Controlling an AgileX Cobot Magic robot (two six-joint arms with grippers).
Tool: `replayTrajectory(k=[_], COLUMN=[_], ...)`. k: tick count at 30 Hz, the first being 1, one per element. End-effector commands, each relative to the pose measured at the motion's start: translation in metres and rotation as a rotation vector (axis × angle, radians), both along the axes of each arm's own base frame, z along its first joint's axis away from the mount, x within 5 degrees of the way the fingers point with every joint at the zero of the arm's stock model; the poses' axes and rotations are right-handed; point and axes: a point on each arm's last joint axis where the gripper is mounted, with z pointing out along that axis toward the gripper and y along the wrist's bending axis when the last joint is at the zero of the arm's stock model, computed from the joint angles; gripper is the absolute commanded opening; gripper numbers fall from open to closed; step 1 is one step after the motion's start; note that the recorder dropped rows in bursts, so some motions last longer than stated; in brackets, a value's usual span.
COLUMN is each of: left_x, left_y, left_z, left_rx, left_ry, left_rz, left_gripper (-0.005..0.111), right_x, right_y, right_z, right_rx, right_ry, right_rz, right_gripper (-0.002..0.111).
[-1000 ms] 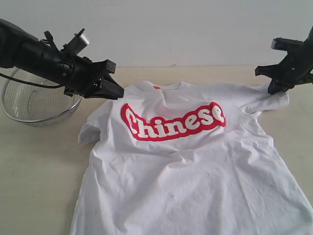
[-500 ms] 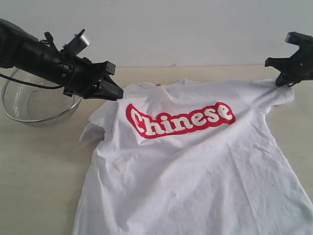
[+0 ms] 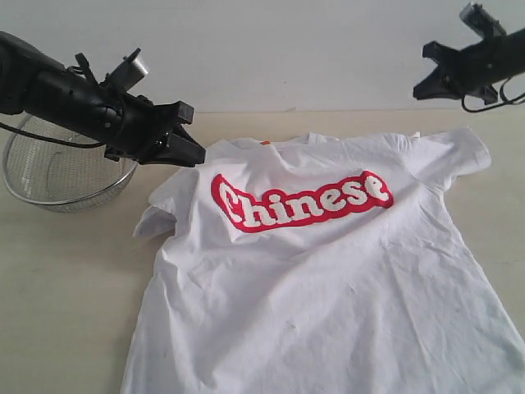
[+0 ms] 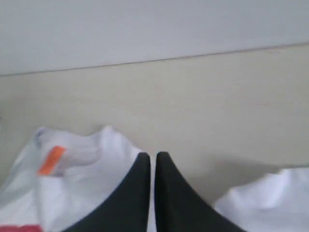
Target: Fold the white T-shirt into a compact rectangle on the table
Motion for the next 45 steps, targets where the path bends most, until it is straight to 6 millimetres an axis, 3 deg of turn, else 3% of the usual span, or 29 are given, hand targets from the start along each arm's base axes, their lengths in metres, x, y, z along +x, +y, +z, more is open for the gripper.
replayTrajectory(k=[1, 5, 8, 12, 16, 24, 29, 37, 45], left_x=[0.006, 0.01, 0.011, 0.016, 0.022, 0.013, 0.008, 0.009, 0.026], left_y=[0.001, 0.002, 0.003, 0.001, -0.001, 0.002, 0.013, 0.025, 0.025], left_z=[-0.017, -0.043, -0.05, -0.041, -0.022, 0.024, 0.044, 0.04, 0.024], left_rx=[0.014, 0.033, 0.046, 0.046, 0.045, 0.061, 0.181, 0.31, 0.347], left_ry=[0.041, 0.091, 0.093, 0.072, 0.022, -0.036, -0.059, -0.038, -0.043], left_rz=[0.031, 0.045, 0.058, 0.019, -0.009, -0.01, 0.049, 0.114, 0.106], left_gripper=[0.019, 0.019, 0.019, 0.019, 0.019, 0.019, 0.019, 0.019, 0.019], right_x=[-0.006, -0.002, -0.005, -0.011, -0.017, -0.02, -0.02, -0.021, -0.021], right_y=[0.056, 0.109, 0.155, 0.195, 0.217, 0.223, 0.224, 0.221, 0.217], right_z=[0.039, 0.037, 0.03, 0.018, 0.007, 0.002, 0.002, -0.003, -0.008], right_rx=[0.053, 0.056, 0.039, 0.036, 0.032, 0.034, 0.053, 0.002, -0.064], right_ry=[-0.056, -0.048, -0.037, -0.009, 0.014, 0.033, 0.065, 0.105, 0.126], right_rz=[0.226, 0.329, 0.429, 0.52, 0.576, 0.59, 0.564, 0.549, 0.55], right_gripper=[0.0, 0.0, 0.0, 0.0, 0.0, 0.0, 0.0, 0.0, 0.0])
